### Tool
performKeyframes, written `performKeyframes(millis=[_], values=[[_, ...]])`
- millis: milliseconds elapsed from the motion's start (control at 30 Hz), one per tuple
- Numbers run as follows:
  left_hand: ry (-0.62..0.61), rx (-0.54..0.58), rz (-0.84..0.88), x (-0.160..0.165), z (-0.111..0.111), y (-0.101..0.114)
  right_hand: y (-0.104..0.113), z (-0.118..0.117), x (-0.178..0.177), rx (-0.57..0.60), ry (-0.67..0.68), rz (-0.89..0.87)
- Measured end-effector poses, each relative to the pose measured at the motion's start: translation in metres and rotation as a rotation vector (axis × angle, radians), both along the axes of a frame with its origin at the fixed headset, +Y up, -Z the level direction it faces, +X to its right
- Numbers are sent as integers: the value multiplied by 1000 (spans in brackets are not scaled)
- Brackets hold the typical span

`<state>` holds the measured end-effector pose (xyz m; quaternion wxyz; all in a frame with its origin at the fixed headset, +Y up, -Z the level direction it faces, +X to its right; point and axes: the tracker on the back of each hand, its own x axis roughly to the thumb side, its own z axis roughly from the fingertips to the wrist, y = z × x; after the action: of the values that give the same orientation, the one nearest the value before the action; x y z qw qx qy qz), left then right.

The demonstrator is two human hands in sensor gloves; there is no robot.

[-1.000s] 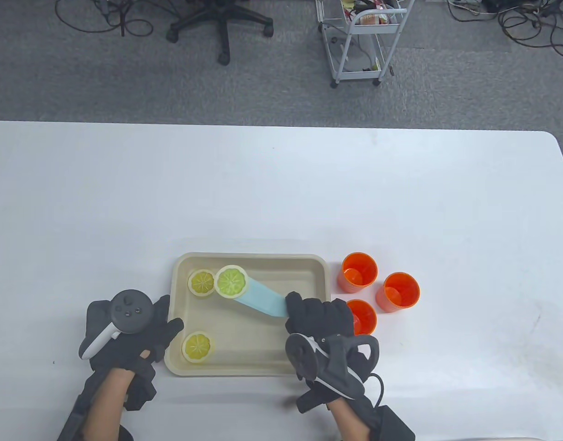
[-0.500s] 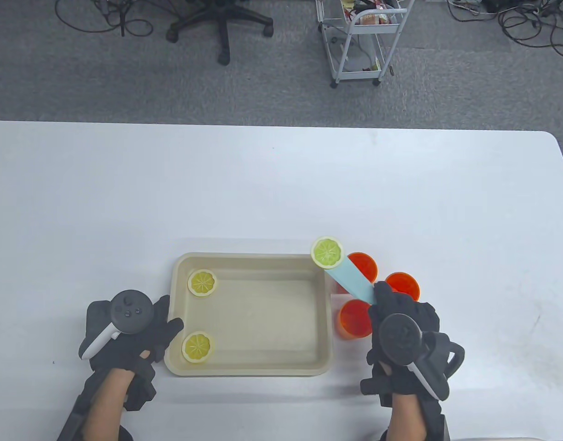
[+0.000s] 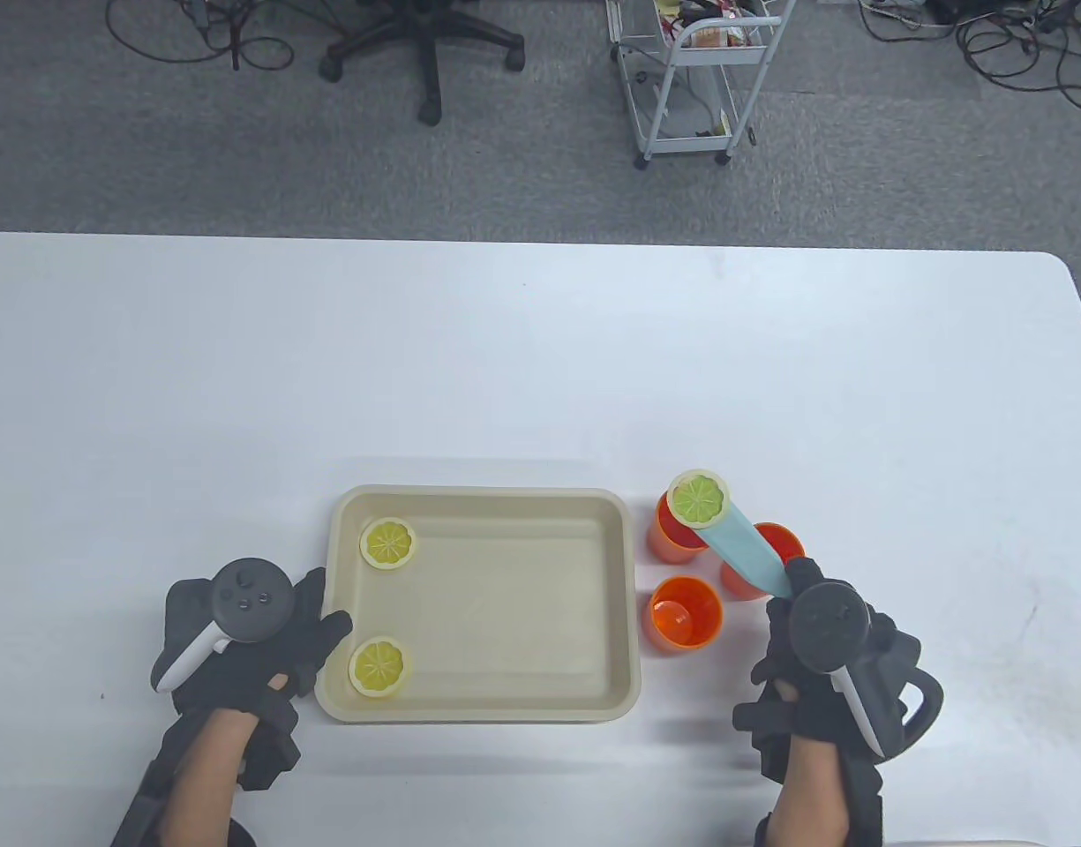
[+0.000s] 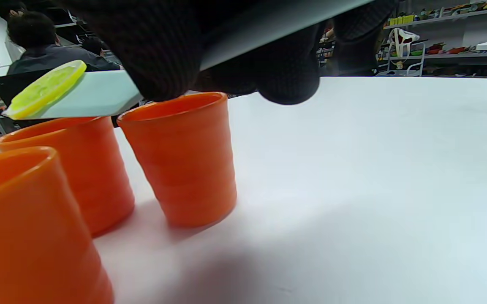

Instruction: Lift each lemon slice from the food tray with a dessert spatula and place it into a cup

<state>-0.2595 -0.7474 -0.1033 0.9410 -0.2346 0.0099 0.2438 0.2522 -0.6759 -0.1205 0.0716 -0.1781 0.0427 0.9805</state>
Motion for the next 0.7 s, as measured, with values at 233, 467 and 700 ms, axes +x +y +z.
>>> performKeyframes(millis=[233,467,700], values=[[0,0,-1,0,0,0,2,2,1,50,-74,37],[1,1,-2,0,0,0,2,2,2,55,-100,44],[1,0,-4,0,0,0,5,5,1,87,-103,22]])
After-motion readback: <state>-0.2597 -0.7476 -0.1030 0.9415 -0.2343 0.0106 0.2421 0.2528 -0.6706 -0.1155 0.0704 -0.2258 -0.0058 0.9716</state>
